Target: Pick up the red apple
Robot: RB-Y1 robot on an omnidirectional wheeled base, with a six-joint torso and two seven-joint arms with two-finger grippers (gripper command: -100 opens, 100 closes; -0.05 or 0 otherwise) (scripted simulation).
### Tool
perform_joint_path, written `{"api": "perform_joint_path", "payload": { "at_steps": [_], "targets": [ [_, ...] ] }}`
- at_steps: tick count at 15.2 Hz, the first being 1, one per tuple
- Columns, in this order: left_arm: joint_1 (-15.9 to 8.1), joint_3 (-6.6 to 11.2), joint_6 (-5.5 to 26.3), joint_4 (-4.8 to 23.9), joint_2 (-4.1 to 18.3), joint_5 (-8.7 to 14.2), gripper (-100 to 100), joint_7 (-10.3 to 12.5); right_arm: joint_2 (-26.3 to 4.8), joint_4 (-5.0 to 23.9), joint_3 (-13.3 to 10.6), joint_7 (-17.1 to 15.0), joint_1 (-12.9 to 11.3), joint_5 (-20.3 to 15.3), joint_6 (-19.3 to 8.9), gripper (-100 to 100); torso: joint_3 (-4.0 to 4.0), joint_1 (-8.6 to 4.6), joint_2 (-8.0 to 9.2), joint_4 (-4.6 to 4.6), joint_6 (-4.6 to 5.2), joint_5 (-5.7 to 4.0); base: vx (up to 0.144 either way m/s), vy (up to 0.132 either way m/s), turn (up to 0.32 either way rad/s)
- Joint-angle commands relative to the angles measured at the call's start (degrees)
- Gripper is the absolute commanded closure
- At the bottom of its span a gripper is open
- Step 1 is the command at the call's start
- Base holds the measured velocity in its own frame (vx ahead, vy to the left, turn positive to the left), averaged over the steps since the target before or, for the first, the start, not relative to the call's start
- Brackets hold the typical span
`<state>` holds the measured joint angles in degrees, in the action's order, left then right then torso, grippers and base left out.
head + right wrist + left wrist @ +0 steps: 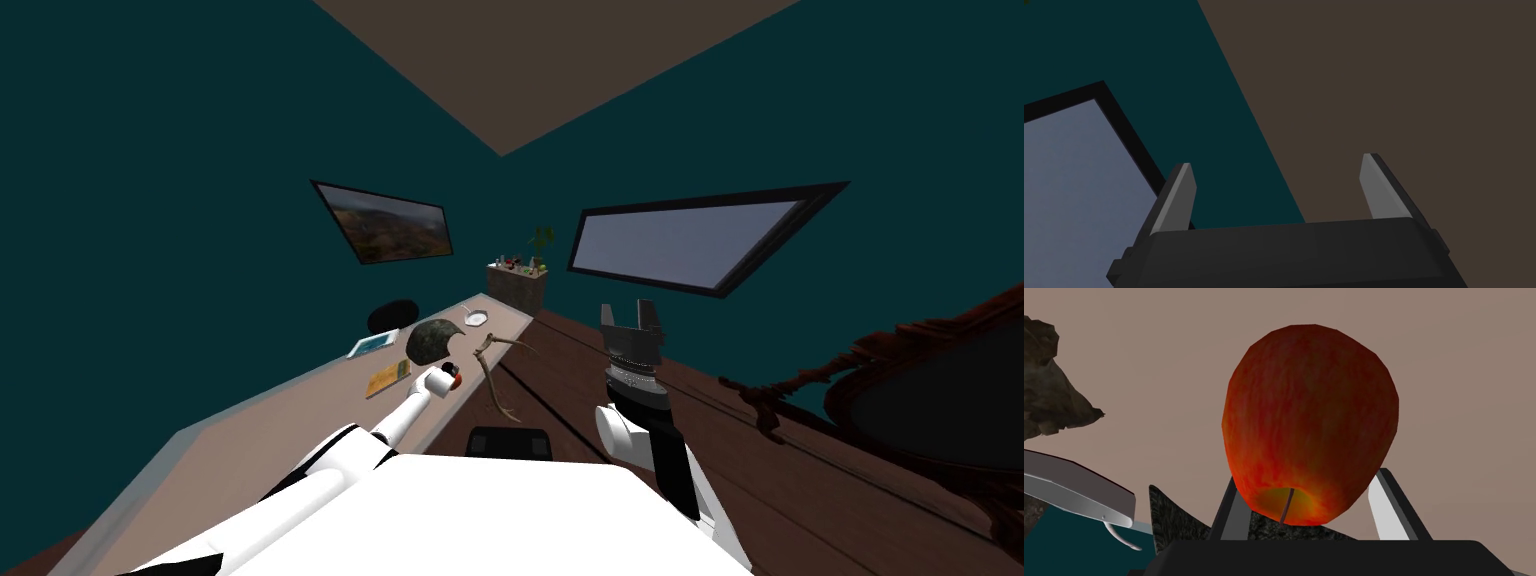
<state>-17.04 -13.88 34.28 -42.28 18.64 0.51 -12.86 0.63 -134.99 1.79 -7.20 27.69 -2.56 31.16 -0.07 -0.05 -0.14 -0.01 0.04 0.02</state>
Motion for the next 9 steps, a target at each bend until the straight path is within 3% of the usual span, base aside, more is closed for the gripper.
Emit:
{"api": "perform_joint_path", "payload": {
  "at_steps": [1,3,4,8,9],
  "targets": [
    [0.0,0.00,0.0,0.0,0.0,0.0,100,0.0,0.0,0.0,0.0,0.0,0.0,0.0,0.0,0,0.00,0.00,0.00,0.00,0.00,0.00,0.006,0.000,-0.010],
    [-0.1,0.00,0.0,0.0,0.0,0.0,100,0.0,0.0,0.0,0.0,0.0,0.0,0.0,0.0,0,0.00,0.02,0.04,-0.03,-0.03,0.02,0.000,0.000,0.000],
    [-0.7,-0.36,1.8,-1.4,0.2,0.8,100,-0.4,0.0,0.0,0.0,0.0,0.0,0.0,0.0,0,0.00,0.03,0.04,-0.03,-0.02,0.02,-0.038,-0.007,0.032],
    [-1.4,-0.81,4.4,-3.5,0.6,1.7,100,-0.8,0.0,0.0,0.0,0.0,0.0,0.0,0.0,0,0.19,0.00,0.38,0.04,-0.04,0.00,-0.079,-0.007,0.027],
    [-1.3,-0.69,3.5,-2.8,0.5,1.3,100,-0.7,0.0,0.0,0.0,0.0,0.0,0.0,0.0,0,0.20,-0.02,0.38,0.04,-0.04,0.00,-0.041,-0.009,0.005]
  ]
}}
